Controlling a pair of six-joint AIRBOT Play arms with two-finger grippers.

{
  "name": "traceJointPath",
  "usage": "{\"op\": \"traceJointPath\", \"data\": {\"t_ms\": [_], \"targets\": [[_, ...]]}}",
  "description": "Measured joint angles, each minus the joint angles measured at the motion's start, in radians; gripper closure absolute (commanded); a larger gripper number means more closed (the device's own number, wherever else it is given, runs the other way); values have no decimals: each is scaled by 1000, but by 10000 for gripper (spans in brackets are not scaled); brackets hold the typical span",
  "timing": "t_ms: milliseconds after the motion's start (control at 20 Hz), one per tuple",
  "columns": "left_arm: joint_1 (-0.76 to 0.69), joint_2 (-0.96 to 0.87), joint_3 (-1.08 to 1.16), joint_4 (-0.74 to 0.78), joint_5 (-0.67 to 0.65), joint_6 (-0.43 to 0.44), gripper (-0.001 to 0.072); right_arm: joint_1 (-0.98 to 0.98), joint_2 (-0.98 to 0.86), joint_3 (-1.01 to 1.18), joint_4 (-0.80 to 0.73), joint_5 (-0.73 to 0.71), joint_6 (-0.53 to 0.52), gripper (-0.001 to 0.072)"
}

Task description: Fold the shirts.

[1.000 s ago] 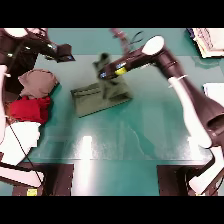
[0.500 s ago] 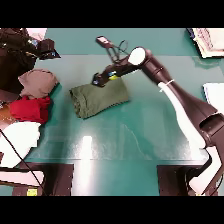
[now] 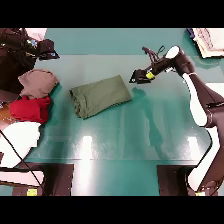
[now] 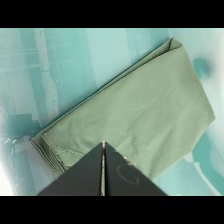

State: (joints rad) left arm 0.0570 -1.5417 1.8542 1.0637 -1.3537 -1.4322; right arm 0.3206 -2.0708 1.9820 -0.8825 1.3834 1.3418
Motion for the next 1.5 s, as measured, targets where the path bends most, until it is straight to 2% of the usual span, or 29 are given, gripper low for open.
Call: {"op": "traceJointPath", "data": {"t_ms": [400,450,500,550,650,900,1100,1350,1500], "targets": [[0,0,0,-2,0,0,681,50,-120,2,199,-9,9,28],[0,0,0,-2,0,0,682,65,-124,2,208,-19,8,58],[0,0,0,-2,0,0,682,79,-127,2,214,-27,6,136],[0,0,0,-2,0,0,682,94,-133,1,216,-35,5,270],[0,0,0,-2,0,0,682,118,-138,-2,210,-51,-3,698],[-4,0,0,-2,-21,0,682,127,-114,-2,215,-68,-35,700],[-50,0,0,-2,-39,0,682,43,-11,-1,194,-53,-60,700],[-137,0,0,-2,-39,6,682,-193,218,-98,100,-31,-47,700],[-179,0,0,-2,-28,13,682,-381,380,-238,29,-101,0,700]]}}
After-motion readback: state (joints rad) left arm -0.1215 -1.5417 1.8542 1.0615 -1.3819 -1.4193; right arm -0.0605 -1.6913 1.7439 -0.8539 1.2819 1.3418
